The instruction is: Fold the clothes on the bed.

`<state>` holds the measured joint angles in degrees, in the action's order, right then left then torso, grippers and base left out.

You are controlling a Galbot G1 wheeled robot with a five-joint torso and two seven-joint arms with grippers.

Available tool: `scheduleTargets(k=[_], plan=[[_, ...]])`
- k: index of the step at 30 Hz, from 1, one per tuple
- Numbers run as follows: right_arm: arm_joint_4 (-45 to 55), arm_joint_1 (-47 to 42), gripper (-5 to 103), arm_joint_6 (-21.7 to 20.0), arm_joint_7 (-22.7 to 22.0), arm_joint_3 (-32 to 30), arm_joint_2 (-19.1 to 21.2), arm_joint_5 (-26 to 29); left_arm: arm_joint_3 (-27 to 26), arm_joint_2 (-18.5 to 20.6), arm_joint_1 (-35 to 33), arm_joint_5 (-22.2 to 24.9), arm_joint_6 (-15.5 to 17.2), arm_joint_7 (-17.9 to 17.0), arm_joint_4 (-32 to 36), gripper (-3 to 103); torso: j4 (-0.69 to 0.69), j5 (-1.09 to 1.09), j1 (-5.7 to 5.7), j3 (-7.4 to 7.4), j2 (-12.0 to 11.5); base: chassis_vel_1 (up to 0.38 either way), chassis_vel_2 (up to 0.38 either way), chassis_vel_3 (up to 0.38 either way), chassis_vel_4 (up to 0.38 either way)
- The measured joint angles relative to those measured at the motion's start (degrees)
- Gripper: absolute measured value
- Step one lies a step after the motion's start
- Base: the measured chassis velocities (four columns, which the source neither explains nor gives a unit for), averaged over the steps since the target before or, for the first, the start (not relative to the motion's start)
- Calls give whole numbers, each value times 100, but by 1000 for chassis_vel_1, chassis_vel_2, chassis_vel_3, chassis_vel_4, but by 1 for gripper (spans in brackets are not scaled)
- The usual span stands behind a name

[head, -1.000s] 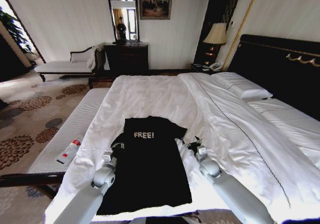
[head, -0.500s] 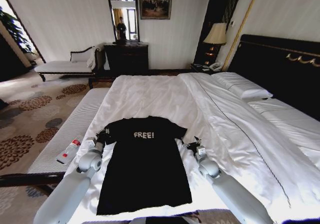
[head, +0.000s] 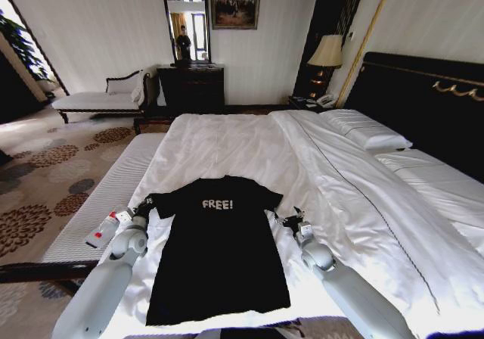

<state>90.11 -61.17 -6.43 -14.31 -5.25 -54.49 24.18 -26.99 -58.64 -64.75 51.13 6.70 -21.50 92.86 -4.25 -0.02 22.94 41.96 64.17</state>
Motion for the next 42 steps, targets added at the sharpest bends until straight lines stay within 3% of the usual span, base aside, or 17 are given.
scheduleTargets(k=[7,9,13,15,19,23,24,30,33,35,37,42], plan=[[28,29,100,1,4,63,4,9,-20,-31,82,21,83,3,-287,-1,-1,2,0,0,0,0,0,0,0],[44,27,100,1,4,63,6,14,-6,-42,93,32,110,-33,-294,4,-1,1,0,0,0,0,0,0,0],[111,-59,100,9,14,-9,36,20,44,-80,120,50,171,-87,-299,25,-2,1,0,0,0,0,0,0,0],[132,-92,100,15,20,-33,43,20,46,-82,121,54,184,-89,-298,25,-2,1,0,0,0,0,0,0,0],[272,-250,100,34,31,-142,71,23,-73,-73,5,84,219,-94,-246,47,-2,1,0,0,0,0,0,0,0],[337,-323,100,35,30,-218,73,23,-204,-18,-193,-23,218,-93,-158,58,-1,1,0,0,0,0,0,0,0],[352,-351,100,35,25,-255,73,23,-257,26,-318,-159,200,-88,-100,58,-1,0,0,0,0,0,0,0,0],[534,-561,100,35,7,-510,104,143,-703,181,-1327,-807,-10,200,607,86,0,0,0,0,0,0,0,0,0],[579,-600,100,21,6,-597,98,200,-930,108,-1705,-1075,-145,291,949,90,0,2,0,-1,0,0,0,0,0],[627,-607,100,-43,-6,-677,79,268,-1174,-29,-2137,-1695,-385,416,1287,99,-1,1,0,-1,1,0,0,0,0],[722,-605,100,-192,-48,-706,75,317,-1367,-182,-2570,-2018,-595,571,1597,100,-1,2,0,-1,0,0,0,0,0],[867,-676,100,-306,-107,-742,66,299,-1555,-457,-3180,-2061,-834,829,1937,100,0,2,0,-1,1,0,0,0,0]])
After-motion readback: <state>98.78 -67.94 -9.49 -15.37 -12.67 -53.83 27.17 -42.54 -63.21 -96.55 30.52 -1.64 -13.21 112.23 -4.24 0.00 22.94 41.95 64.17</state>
